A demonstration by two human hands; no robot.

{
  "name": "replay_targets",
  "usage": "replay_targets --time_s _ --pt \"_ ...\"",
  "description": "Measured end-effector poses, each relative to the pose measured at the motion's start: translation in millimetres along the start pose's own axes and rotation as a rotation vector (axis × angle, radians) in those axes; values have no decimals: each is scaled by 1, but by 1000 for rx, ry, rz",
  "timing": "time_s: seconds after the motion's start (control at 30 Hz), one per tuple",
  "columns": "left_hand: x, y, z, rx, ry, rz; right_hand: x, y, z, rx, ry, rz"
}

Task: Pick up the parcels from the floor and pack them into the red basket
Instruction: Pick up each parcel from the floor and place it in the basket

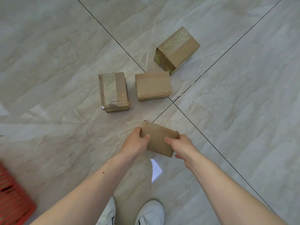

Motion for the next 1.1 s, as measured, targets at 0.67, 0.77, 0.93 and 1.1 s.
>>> replay_targets --time_s 0.67,0.77,0.93,1.1 --pt "-232 -160 -143 -223 187 -373 -263 -49 136 118 -398 -189" --pt "-253 -183 -145 -250 200 -416 -291 -42 149 97 -450 -191" --pt "-281 -214 -126 -308 205 -499 -324 -13 160 20 -528 -177" --pt "-312 -243 -79 -396 152 -582 -353 29 150 -45 -577 -96"
Point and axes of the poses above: each hand's wrist, its own x-axis towards the middle knuckle, its own y-axis out of the palm, z = x × y, the point moved 2 cm from there along x, towards the middle knuckle, and after that the axes turned 3 degrees about -z, right-handed, at the moved point
